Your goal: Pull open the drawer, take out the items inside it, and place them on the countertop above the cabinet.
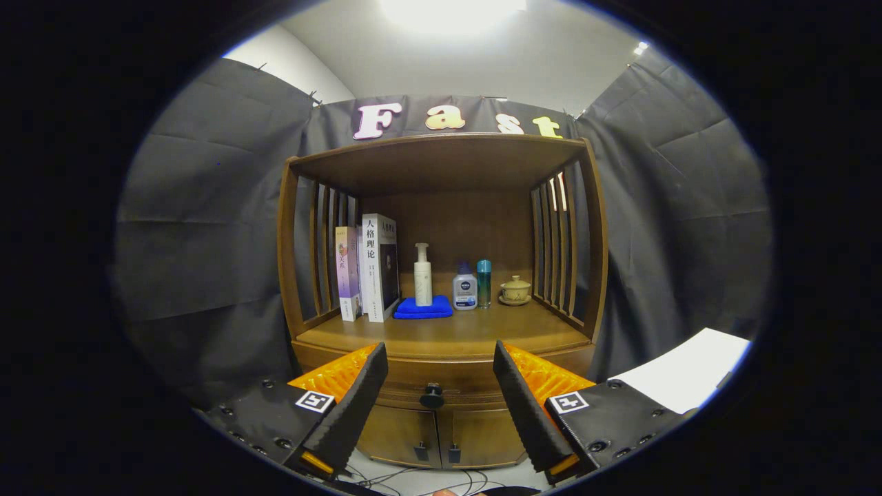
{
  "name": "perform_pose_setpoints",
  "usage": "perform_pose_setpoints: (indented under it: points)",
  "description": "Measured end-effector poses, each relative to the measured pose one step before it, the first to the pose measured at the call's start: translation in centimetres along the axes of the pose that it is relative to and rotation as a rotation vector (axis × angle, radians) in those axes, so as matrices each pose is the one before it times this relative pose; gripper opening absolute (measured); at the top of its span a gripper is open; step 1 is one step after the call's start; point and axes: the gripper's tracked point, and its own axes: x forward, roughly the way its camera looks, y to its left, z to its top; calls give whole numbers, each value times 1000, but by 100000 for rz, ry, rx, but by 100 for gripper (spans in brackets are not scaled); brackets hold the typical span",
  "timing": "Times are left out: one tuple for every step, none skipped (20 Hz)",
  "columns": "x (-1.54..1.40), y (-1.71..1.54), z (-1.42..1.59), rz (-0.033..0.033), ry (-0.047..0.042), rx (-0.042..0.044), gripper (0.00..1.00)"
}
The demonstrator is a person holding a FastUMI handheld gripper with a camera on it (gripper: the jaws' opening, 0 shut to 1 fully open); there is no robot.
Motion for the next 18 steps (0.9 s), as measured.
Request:
perform_pose_setpoints:
  points:
    - [150, 5, -221, -49, 258, 98, 97]
    - [246, -37, -196, 13, 461, 103, 97]
    - [209, -20, -381, -89, 682, 144, 97]
    - [263, -23, -222, -106, 657, 201, 97]
    - [331, -10, -417, -149, 485, 355, 97]
    - [279, 10, -309, 132, 394, 471, 97]
    - [417, 91, -353, 138, 449, 528, 97]
    - [413, 134, -447, 442, 590, 392, 97]
    - [369, 260, -709, 318, 972, 68, 97]
    - [406, 178, -540, 34, 1141, -232, 97]
    - [459, 99, -541, -120, 973, -291, 97]
    - [436, 106, -393, 20, 942, -300, 97]
    - [507, 74, -469, 40, 679, -360, 97]
    - [447, -10, -390, -223, 756, -428, 97]
    - [603, -71, -638, -447, 905, -435, 97]
    - [738, -145, -595, -499, 1247, -211, 97]
    - [865, 15, -510, -414, 1309, 203, 97]
    - [794, -51, -431, -31, 1659, 598, 97]
